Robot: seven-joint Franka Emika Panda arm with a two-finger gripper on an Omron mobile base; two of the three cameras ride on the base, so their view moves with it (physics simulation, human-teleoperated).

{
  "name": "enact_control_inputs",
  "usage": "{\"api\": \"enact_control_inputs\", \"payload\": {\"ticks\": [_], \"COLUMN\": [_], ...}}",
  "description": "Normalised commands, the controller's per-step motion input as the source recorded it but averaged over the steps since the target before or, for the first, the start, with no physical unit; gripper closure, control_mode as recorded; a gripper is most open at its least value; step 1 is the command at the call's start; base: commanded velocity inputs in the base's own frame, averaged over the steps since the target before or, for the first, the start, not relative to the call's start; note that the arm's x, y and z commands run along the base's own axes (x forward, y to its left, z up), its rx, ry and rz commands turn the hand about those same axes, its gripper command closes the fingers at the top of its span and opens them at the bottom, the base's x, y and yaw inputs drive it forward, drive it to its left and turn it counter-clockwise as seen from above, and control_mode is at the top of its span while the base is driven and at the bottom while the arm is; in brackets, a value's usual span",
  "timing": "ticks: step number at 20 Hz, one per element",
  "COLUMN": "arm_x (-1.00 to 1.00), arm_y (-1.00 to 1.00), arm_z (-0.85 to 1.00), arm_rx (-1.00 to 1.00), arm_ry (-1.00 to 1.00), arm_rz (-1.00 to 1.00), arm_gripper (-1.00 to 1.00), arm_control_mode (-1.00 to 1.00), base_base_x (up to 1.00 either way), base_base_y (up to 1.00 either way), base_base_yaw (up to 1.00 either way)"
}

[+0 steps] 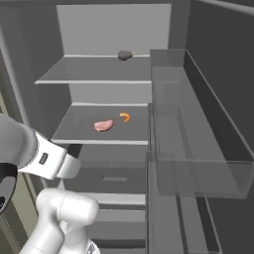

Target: Transport the steak and lime to the fridge. Place the steak on the rack containing meat and place the lime on the rack containing the vegetable, ensuring meats and vegetables are on different racks.

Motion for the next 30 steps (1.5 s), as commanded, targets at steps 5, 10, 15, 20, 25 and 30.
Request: {"api": "enact_control_inputs", "payload": {"ticks": [5,10,15,20,25,30], "arm_x": [0.00,0.00,0.00,-0.02,-0.05,0.00], "arm_y": [0.00,0.00,0.00,0.00,0.04,0.13], "arm_z": [0.00,0.00,0.00,0.09,0.28,0.48], "arm_rx": [0.00,0.00,0.00,-0.02,-0.08,-0.01], "arm_ry": [0.00,0.00,0.00,-0.13,-0.33,-0.23], "arm_rz": [0.00,0.00,0.00,0.02,0.00,0.00], "arm_gripper": [1.00,1.00,1.00,1.00,1.00,1.00], "arm_control_mode": [1.00,1.00,1.00,-1.00,-1.00,-1.00], "base_base_x": [0.83,0.59,0.42,0.09,0.00,0.00], "base_base_y": [0.16,0.12,0.01,0.00,0.00,0.00], "base_base_yaw": [0.20,0.20,0.17,0.02,0.00,0.00]}}
